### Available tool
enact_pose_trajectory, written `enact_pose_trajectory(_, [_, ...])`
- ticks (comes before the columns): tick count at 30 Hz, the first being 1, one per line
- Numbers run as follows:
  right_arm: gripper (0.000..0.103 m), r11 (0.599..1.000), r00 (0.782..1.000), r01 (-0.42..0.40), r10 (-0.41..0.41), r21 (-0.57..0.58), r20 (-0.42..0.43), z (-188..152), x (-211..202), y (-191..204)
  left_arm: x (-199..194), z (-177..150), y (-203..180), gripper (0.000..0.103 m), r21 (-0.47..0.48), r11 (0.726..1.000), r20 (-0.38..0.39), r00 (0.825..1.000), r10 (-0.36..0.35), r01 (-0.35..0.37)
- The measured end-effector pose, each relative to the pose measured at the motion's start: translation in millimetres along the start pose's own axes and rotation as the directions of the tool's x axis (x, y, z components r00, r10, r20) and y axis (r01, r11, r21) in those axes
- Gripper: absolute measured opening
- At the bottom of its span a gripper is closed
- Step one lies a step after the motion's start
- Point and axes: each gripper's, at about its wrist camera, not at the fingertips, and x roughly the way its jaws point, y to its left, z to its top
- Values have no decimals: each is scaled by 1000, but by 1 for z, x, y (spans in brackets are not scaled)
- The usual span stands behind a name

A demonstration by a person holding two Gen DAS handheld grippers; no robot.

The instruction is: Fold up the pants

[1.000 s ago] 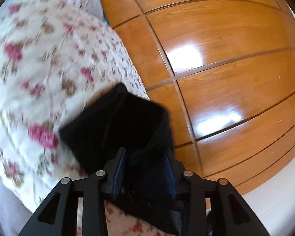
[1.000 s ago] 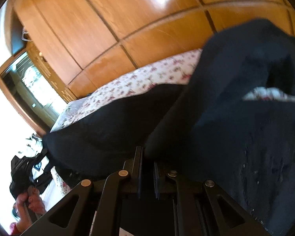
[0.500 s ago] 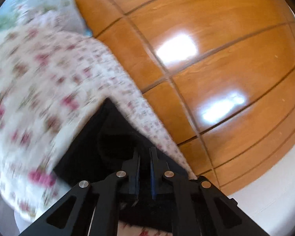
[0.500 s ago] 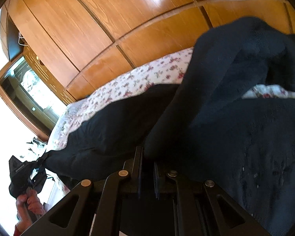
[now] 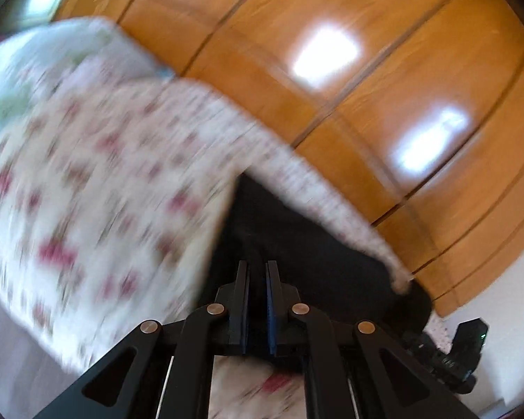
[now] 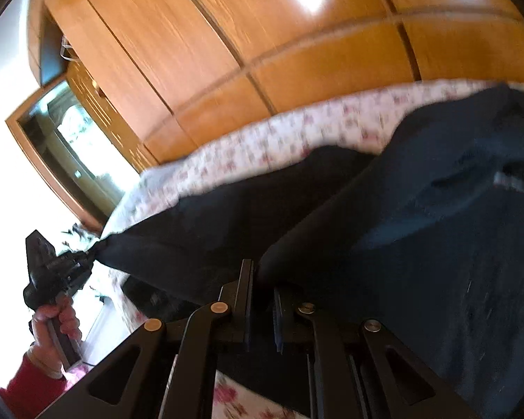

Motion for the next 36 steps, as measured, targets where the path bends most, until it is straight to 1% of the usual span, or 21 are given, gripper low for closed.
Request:
enact_pose_trajectory(1, [10,1000,1000,2,-2,7,-15,-5,3,-4,2,-10,7,9,-17,1000,-11,1000,23,-24])
enact_pose_trajectory(2, [10,1000,1000,6,-6,11,-29,-9,6,-7,3,-18,13,10,-36,999,-14,1000,25,-26])
enact_pose_trajectory(4, [10,1000,999,6,-6,15,-41,-15,7,-10,-2,-28,19,10,-75,997,24,1000,-4,6])
enact_pose_trajectory(7, [10,1000,999,11,-11,1,-45,-19,10,-9,-4,-29,20,13,-108,994,54,999,-2,8])
enact_pose_trajectory(9, [10,1000,999,8,-7,6,-46,-19,11,-10,-7,-25,18,15,-132,991,73,997,28,-18])
enact_pose_trajectory(10, [10,1000,999,6,-6,11,-48,-15,17,-11,-11,-22,15,19,-146,988,97,993,69,-55])
enact_pose_trajectory(11, [10,1000,999,4,-3,15,-49,-15,18,-11,-17,-19,13,20,-156,985,119,988,98,-79])
enact_pose_trajectory(13, [11,1000,999,5,-5,10,-53,-14,18,-11,-32,-9,1,20,-174,978,220,963,153,-116])
enact_pose_trajectory(14, [11,1000,999,6,-5,8,-52,-13,16,-12,-40,-7,-8,22,-167,979,272,949,160,-117])
enact_pose_trajectory(15, [11,1000,999,5,-5,8,-51,-14,16,-12,-44,-5,-17,23,-151,982,304,940,156,-114])
enact_pose_trajectory(16, [11,1000,999,5,-5,9,-50,-14,16,-12,-46,-3,-32,26,-115,988,329,935,134,-102])
enact_pose_trajectory(17, [11,1000,999,5,-4,12,-49,-14,16,-12,-44,-1,-44,26,-77,993,331,937,108,-87])
enact_pose_trajectory(19, [11,1000,999,0,1,28,-52,-12,14,-14,-31,0,-75,28,26,999,290,956,36,-46])
enact_pose_trajectory(20, [12,999,998,-2,4,38,-56,-11,14,-15,-15,-2,-94,28,85,996,235,972,-15,-5])
enact_pose_trajectory(22, [16,999,998,-6,9,54,-55,-9,10,-17,13,-10,-117,28,143,989,147,987,-70,48])
enact_pose_trajectory(24, [23,999,999,7,-4,52,-47,-7,1,-18,46,-22,-140,28,181,979,43,994,-104,95])
enact_pose_trajectory(26, [26,999,1000,18,-17,41,-26,-6,-12,-20,69,-36,-156,28,191,972,-34,991,-132,136])
enact_pose_trajectory(29, [28,998,999,51,-52,38,12,-7,-36,-27,101,-61,-182,28,197,958,-145,973,-180,206])
enact_pose_trajectory(31, [28,995,995,88,-90,48,40,-8,-54,-36,108,-76,-197,28,206,946,-183,960,-213,250])
enact_pose_trajectory(33, [29,990,989,129,-133,62,63,-9,-69,-47,106,-87,-211,32,215,938,-200,952,-230,272])
enact_pose_trajectory(36, [29,970,966,229,-236,79,103,-12,-87,-64,109,-97,-224,41,214,925,-228,936,-266,315])
